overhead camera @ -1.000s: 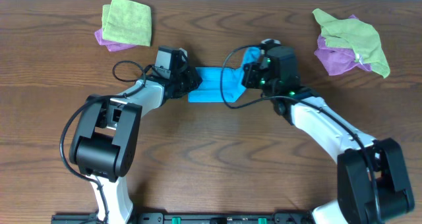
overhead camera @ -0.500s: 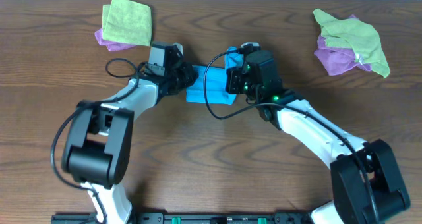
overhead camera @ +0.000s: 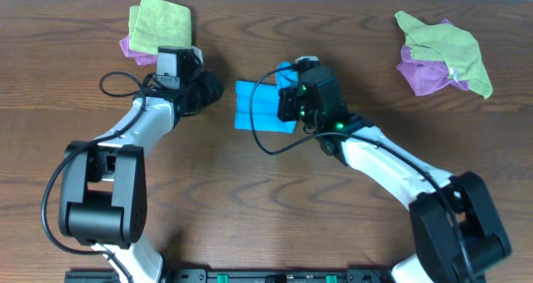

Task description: Fold the cloth

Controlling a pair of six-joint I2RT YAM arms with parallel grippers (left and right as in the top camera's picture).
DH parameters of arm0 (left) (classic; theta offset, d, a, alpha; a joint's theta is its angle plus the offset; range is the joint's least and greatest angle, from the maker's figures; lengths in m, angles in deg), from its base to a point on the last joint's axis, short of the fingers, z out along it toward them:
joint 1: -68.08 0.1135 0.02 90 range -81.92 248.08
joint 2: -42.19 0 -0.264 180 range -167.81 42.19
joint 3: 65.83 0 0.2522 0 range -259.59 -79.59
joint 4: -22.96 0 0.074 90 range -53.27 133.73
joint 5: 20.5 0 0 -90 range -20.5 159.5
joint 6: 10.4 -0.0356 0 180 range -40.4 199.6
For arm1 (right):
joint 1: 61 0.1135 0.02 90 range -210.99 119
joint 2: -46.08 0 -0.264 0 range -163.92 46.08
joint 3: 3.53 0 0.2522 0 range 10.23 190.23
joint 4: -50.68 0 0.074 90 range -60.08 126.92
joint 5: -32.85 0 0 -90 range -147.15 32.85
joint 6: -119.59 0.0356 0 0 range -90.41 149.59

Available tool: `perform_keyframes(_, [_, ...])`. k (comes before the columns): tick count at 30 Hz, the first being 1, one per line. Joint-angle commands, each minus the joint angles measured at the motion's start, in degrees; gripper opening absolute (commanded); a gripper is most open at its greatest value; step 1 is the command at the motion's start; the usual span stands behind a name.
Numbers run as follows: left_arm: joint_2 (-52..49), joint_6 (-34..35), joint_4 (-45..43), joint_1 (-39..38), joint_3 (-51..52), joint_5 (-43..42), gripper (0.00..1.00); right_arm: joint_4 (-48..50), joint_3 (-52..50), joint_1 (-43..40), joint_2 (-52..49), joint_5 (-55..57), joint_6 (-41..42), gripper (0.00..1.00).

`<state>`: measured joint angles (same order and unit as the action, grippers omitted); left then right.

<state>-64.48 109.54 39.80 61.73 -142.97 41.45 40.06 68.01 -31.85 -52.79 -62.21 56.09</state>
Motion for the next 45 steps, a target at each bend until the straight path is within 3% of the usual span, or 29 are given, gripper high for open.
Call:
perform_keyframes(1, [1.9, -1.8, 1.2, 1.4, -0.9, 0.6, 0.06, -1.7, 4.6, 1.6, -3.5, 0.5, -0.9, 0.01])
perform_keyframes(14, [2.9, -4.7, 4.9, 6.9, -0.9, 0.6, 0.06, -9.8, 16.7, 4.9, -14.0, -1.0, -3.0, 0.01])
perform_keyframes(32, [3.4, -4.7, 5.3, 10.6, -0.9, -0.1, 0.06, -11.3, 17.1, 7.2, -18.8, -1.6, -3.2, 0.02])
perform_keyframes(35, [3.4, -4.7, 5.3, 10.6, -0.9, -0.1, 0.06, -10.9, 17.1, 7.3, -18.8, -1.6, -3.2, 0.18])
perform_keyframes(39, [3.5, -4.7, 5.3, 10.6, -0.9, -0.1, 0.06, -10.9, 17.1, 7.7, -18.8, -3.2, -3.3, 0.29])
perform_keyframes(45, [3.7, -4.6, 5.3, 10.6, -0.9, 0.1, 0.06, -10.9, 17.1, 8.5, -18.8, -8.2, -3.4, 0.37])
